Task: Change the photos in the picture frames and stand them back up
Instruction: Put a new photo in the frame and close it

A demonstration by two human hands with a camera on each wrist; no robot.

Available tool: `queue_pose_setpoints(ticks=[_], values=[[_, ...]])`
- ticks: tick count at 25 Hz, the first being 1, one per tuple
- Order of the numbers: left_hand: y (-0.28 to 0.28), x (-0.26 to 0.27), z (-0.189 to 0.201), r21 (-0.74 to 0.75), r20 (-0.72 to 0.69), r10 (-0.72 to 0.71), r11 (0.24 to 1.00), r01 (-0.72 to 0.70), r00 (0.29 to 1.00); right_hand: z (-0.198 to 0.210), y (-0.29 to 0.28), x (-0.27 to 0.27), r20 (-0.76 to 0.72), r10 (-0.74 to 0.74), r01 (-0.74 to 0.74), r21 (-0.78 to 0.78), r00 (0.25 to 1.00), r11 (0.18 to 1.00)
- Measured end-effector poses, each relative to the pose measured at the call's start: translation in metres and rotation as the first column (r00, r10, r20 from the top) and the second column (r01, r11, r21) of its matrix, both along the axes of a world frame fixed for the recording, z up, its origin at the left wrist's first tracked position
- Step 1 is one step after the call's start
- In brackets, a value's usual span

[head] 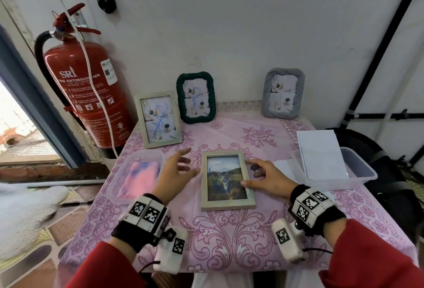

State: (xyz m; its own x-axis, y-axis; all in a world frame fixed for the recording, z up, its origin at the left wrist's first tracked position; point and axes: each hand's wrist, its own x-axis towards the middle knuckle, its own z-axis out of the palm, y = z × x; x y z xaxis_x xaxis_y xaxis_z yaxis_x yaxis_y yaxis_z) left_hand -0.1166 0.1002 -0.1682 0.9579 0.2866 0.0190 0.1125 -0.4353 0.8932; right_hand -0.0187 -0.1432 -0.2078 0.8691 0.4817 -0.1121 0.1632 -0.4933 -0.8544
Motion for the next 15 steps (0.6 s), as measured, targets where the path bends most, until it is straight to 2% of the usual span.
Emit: queue_pose_setpoints(ticks=[2, 4, 7, 9, 11, 13, 15], values=[[0.021, -0.006, 0.016, 0.005, 0.083, 0.043, 0.999, -0.043, 0.996, -0.001, 0.0, 0.001, 0.004, 0.007, -0.007, 0.0, 1.0, 1.0], [0.047, -0.013, 0.026, 0.058, 0.098, 0.075, 0.995, -0.081, 0.992, -0.003, 0.0, 0.002, 0.008, 0.009, -0.009, 0.001, 1.0, 1.0], [0.083, -0.021, 0.032, 0.135, -0.02, 0.079, 0.988, -0.075, 0.997, -0.006, -0.002, 0.003, 0.018, 0.012, -0.012, 0.006, 1.0, 1.0], [0.103, -0.025, 0.03, 0.29, -0.144, 0.035, 0.957, 0.008, 0.989, -0.006, -0.002, 0.003, 0.022, 0.02, -0.02, 0.002, 1.0, 1.0], [0.116, -0.026, 0.026, 0.464, -0.296, -0.022, 0.871, 0.164, 0.955, -0.006, -0.003, 0.002, 0.022, 0.023, -0.022, -0.007, 1.0, 1.0], [0.12, -0.025, 0.02, 0.539, -0.442, -0.06, 0.78, 0.318, 0.895, -0.005, -0.003, 0.001, 0.025, 0.024, -0.024, -0.01, 0.999, 1.0], [0.119, -0.023, 0.014, 0.565, -0.506, -0.076, 0.723, 0.398, 0.859, -0.004, -0.003, 0.0, 0.028, 0.025, -0.025, -0.012, 0.999, 1.0]])
